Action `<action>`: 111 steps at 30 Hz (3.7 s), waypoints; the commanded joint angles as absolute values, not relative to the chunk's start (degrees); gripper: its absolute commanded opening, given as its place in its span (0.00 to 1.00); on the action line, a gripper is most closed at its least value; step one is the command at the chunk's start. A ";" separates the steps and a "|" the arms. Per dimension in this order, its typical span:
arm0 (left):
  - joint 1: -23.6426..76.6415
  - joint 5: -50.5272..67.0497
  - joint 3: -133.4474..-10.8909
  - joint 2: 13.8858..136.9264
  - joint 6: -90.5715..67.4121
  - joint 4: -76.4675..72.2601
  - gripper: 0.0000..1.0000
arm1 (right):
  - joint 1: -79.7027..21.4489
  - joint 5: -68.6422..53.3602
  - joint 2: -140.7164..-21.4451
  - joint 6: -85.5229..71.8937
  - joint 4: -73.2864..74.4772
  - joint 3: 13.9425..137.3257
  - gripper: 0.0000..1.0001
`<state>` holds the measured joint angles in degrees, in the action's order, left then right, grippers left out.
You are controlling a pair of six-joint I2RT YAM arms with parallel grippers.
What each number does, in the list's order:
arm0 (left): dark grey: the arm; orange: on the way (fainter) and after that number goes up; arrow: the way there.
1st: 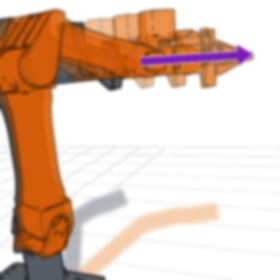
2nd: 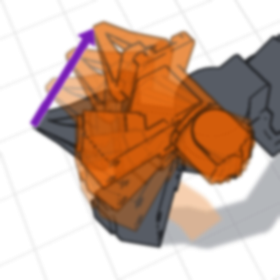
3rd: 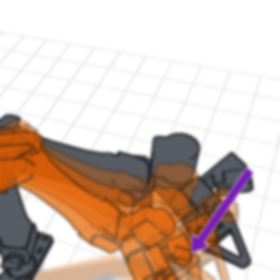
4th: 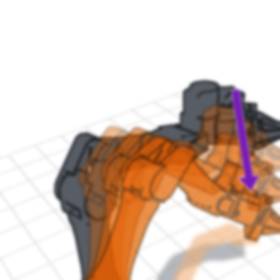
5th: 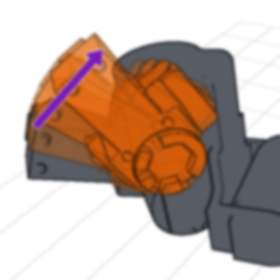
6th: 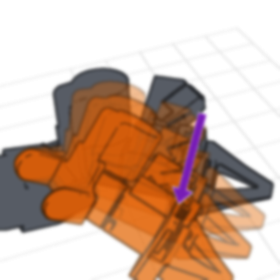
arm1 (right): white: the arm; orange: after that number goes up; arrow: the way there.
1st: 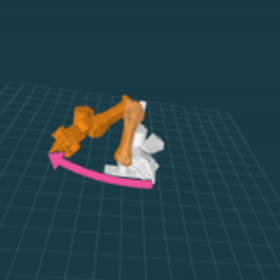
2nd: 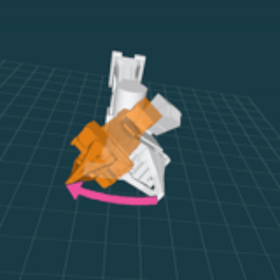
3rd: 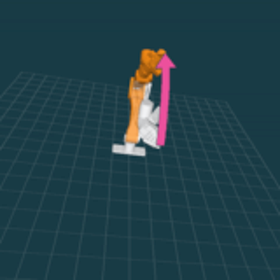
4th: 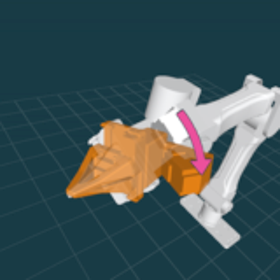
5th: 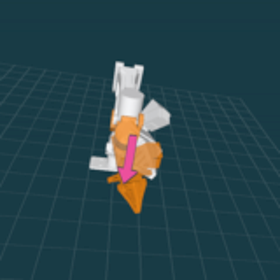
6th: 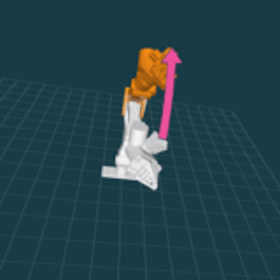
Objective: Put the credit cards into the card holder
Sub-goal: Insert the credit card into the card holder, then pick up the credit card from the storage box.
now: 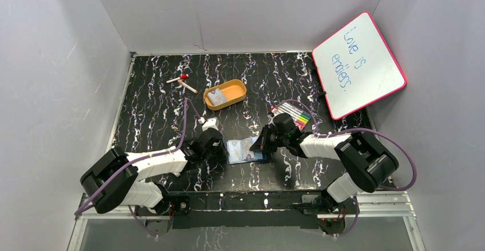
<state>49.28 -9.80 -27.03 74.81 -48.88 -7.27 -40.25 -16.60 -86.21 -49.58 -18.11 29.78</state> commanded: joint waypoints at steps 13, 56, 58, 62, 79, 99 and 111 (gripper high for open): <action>49.12 -9.32 -26.10 74.93 -49.44 -6.90 0.07 | -42.27 -18.47 -90.70 -49.17 -20.44 29.73 0.00; 49.13 -7.32 -24.07 72.45 -50.08 -9.83 0.06 | -44.63 -21.33 -91.14 -51.08 -18.74 35.02 0.38; 49.13 -6.60 -23.67 72.18 -50.10 -10.90 0.05 | -44.89 -21.49 -91.82 -51.13 -18.94 35.91 0.38; 49.17 -4.88 -22.84 72.07 -49.81 -13.26 0.05 | -45.27 -21.97 -93.36 -51.39 -19.32 37.52 0.37; 49.05 -12.04 -23.42 67.25 -49.91 -5.04 0.05 | -46.81 -12.41 -88.85 -46.52 -5.35 41.73 0.48; 48.71 -29.29 -33.96 47.19 -47.53 17.75 0.23 | -40.55 -8.21 -88.70 -29.77 1.70 63.70 0.55; 48.61 -35.37 -38.08 41.22 -47.39 27.16 0.53 | -36.42 -13.27 -118.28 -23.74 -0.13 94.78 0.62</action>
<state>48.84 -30.85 -35.62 43.24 -47.99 22.79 -36.47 -11.79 -113.25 -28.18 -0.78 86.15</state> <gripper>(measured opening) 0.527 0.615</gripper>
